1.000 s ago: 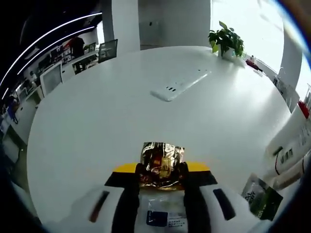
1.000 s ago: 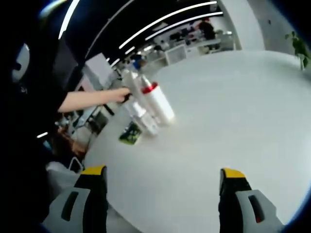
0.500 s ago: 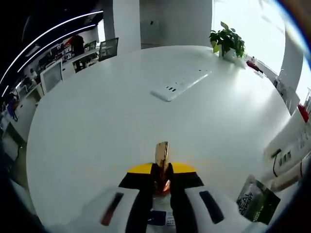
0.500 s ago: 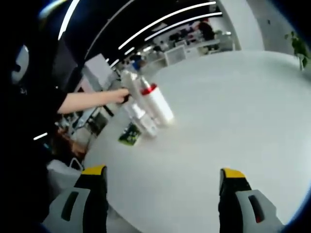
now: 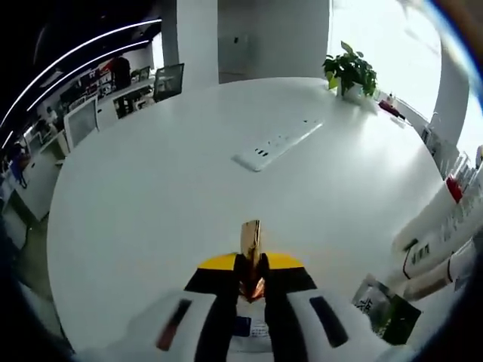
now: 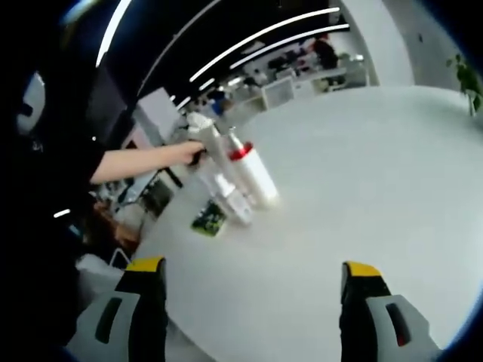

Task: Arrange the skincare products in the storage area until every visible bottle or jar stands upright without overlapping.

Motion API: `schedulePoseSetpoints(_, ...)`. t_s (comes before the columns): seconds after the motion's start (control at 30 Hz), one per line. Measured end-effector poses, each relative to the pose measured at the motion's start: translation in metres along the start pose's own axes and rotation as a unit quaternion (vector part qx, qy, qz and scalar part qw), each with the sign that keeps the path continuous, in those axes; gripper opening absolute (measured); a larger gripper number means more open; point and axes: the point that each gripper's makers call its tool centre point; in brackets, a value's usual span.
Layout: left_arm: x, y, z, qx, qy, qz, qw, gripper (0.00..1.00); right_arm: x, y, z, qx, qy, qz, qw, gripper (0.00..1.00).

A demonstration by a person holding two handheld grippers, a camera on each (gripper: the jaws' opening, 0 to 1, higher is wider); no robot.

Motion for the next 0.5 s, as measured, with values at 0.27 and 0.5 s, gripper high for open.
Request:
schedulePoseSetpoints(0.27, -0.034, 0.008, -0.013, 0.01, 0.002, 0.008, 0.9999, 0.15, -0.001, -0.014, -0.01, -0.016, 0.008, -0.014, 0.9997, 0.98)
schedulePoseSetpoints(0.5, -0.063, 0.023, -0.025, 0.015, 0.012, 0.013, 0.9997, 0.16, -0.006, -0.023, -0.022, -0.038, 0.016, -0.022, 0.9989, 0.97)
Point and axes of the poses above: the point that each gripper's makers call its tool centre point, and the gripper's own axes: x roughly forward along the fingers, y roughly to its right, z roughly out of its underside, and after that the axes turned 7 degrees about y, right-handed
